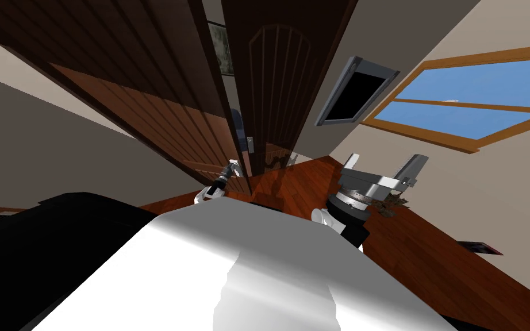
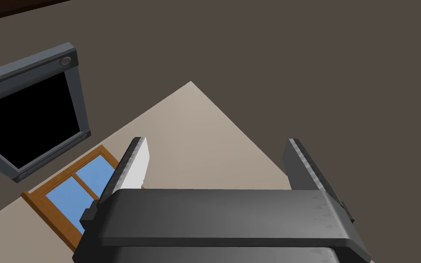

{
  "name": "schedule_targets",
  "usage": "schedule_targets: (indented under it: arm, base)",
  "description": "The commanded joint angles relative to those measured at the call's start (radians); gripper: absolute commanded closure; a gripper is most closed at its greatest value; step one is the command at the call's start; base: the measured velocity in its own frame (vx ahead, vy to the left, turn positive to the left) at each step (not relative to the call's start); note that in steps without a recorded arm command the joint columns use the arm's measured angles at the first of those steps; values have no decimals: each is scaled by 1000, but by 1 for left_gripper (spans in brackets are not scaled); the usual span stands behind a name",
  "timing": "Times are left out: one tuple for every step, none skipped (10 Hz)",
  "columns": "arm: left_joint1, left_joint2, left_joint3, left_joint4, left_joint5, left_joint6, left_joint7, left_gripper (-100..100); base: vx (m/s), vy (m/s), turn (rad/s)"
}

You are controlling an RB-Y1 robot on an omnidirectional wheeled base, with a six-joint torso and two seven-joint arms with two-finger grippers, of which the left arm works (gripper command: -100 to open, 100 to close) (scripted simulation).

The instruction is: Pull the door open

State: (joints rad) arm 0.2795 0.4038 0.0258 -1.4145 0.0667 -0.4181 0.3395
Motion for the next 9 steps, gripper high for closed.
schedule_targets:
  arm:
    - [13, 16, -18, -4, 0, -20, 17, 100]
    - [23, 27, -26, -10, 1, -29, 27, 100]
    - [15, 23, -14, -6, 1, -19, 18, 100]
    - [34, 41, -25, -7, 1, -39, 33, 100]
    - [43, 51, -30, -8, 1, -51, 41, 100]
    - [53, 62, -36, -10, 1, -64, 50, 100]
    - [63, 74, -42, -12, 1, -78, 59, 100]
    - [73, 86, -48, -14, 1, -92, 68, 100]
    - [83, 98, -53, -16, 1, -106, 78, 100]
  base:
    - [-233, 61, -115]
    - [-250, 67, -117]
    - [-113, 33, -19]
    - [-152, 56, -98]
    - [-242, 95, -166]
    - [-210, 99, -171]
    - [-188, 87, -153]
    - [-204, 78, -140]
    - [-199, 83, -145]
